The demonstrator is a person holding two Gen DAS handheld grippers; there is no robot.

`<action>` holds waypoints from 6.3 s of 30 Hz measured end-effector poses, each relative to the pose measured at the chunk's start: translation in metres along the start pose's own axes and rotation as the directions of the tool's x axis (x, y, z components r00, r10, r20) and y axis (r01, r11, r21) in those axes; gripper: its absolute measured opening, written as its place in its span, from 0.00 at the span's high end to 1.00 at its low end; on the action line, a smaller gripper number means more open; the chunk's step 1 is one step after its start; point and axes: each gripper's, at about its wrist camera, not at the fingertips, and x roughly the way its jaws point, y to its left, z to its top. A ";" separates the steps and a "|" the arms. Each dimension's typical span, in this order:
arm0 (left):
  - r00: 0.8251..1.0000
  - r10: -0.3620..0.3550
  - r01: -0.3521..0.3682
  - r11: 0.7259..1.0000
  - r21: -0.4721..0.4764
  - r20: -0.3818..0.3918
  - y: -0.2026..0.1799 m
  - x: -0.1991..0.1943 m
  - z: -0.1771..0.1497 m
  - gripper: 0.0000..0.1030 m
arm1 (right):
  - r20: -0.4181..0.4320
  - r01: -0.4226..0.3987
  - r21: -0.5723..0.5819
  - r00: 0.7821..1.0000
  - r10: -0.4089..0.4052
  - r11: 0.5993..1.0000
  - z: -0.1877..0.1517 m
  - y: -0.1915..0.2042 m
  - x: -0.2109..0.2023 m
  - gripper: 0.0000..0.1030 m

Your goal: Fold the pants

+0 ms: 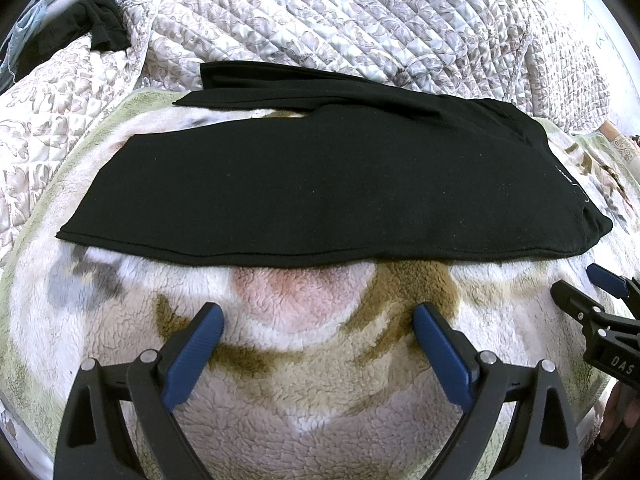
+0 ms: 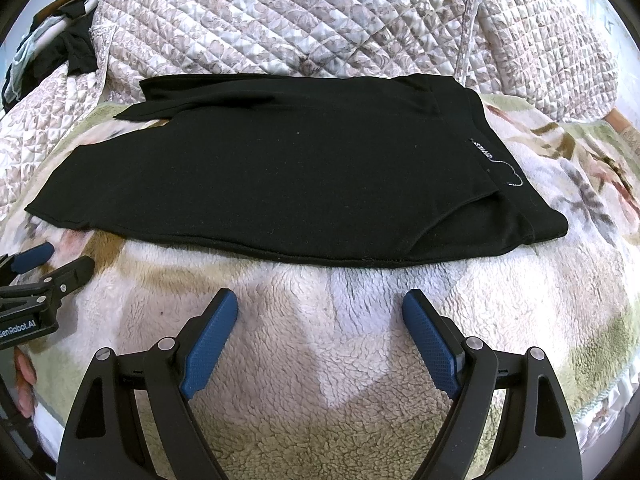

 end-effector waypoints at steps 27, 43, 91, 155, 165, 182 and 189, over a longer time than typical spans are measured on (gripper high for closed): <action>1.000 -0.003 0.003 1.000 -0.001 -0.004 -0.001 0.000 -0.001 0.06 | -0.002 -0.031 -0.010 1.000 0.031 0.999 0.001 -0.003 -0.002 0.18; 0.997 -0.071 0.074 0.990 -0.120 0.026 0.019 -0.010 0.000 0.07 | 0.014 -0.051 0.069 0.999 0.050 0.996 0.008 -0.029 -0.014 0.18; 0.995 0.005 0.045 0.876 -0.481 0.103 0.131 -0.070 -0.020 0.97 | 0.135 -0.239 0.630 0.971 0.198 0.739 -0.011 -0.178 -0.042 0.99; 0.996 0.055 -0.044 0.988 -0.149 0.072 0.065 -0.069 -0.011 0.65 | 0.013 -0.132 0.115 0.991 0.131 0.985 0.009 -0.051 -0.036 0.58; 0.996 0.082 -0.078 0.993 -0.093 0.036 0.044 -0.060 -0.016 0.62 | 0.006 -0.110 0.071 0.994 0.110 0.991 0.004 -0.044 -0.024 0.58; 0.999 0.047 -0.047 0.998 -0.030 0.025 0.017 -0.046 -0.016 0.49 | -0.003 -0.130 0.012 0.991 0.130 0.991 0.005 -0.022 -0.013 0.48; 0.997 0.072 -0.070 0.997 -0.044 0.031 0.022 -0.044 -0.015 0.49 | -0.010 -0.140 0.018 0.990 0.140 0.990 0.005 -0.022 -0.011 0.48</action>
